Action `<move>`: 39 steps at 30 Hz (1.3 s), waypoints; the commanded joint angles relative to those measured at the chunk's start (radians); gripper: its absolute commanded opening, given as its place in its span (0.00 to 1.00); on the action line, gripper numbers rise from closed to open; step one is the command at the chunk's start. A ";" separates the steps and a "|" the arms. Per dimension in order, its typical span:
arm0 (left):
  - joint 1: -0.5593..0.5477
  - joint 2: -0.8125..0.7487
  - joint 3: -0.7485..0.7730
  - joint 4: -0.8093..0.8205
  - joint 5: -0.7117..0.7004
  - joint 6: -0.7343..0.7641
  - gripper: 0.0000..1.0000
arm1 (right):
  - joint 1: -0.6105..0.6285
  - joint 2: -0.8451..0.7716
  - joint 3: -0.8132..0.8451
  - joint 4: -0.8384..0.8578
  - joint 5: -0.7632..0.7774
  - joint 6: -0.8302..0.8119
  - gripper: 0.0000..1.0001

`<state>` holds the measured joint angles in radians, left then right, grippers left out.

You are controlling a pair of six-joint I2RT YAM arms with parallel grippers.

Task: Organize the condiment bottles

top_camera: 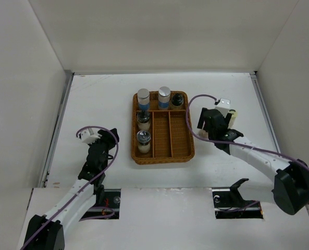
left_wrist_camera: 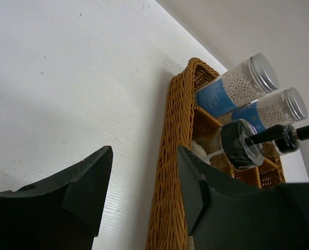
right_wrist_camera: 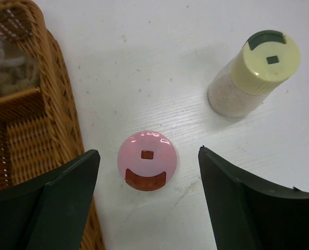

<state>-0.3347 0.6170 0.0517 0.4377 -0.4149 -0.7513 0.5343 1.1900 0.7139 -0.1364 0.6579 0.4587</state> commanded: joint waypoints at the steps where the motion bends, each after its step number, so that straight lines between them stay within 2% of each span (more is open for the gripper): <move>1: -0.005 0.010 -0.046 0.050 -0.005 -0.002 0.51 | -0.020 0.032 0.036 0.040 -0.026 -0.025 0.82; 9: -0.008 0.000 -0.050 0.056 -0.001 -0.002 0.51 | -0.044 0.117 0.053 0.047 -0.041 -0.017 0.68; 12: -0.010 0.004 -0.050 0.056 -0.001 -0.002 0.51 | -0.043 0.109 0.047 0.054 -0.031 -0.011 0.53; 14: -0.011 0.007 -0.049 0.059 -0.001 -0.002 0.51 | -0.038 0.070 0.044 0.072 -0.011 -0.023 0.49; 20: -0.013 0.001 -0.052 0.062 -0.004 -0.003 0.51 | 0.061 -0.058 0.110 0.055 0.051 -0.087 0.48; 24: -0.013 -0.011 -0.056 0.061 -0.004 -0.003 0.51 | 0.169 -0.063 0.182 0.084 -0.035 -0.077 0.47; 29: -0.013 -0.010 -0.058 0.061 -0.009 -0.005 0.51 | 0.261 0.092 0.289 0.196 -0.145 -0.074 0.47; 39: -0.014 0.021 -0.050 0.079 -0.004 -0.005 0.51 | 0.306 0.404 0.466 0.242 -0.164 -0.121 0.47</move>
<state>-0.3428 0.6495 0.0517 0.4580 -0.4145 -0.7521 0.8307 1.5677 1.1107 0.0315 0.5045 0.3634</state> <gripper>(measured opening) 0.510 0.572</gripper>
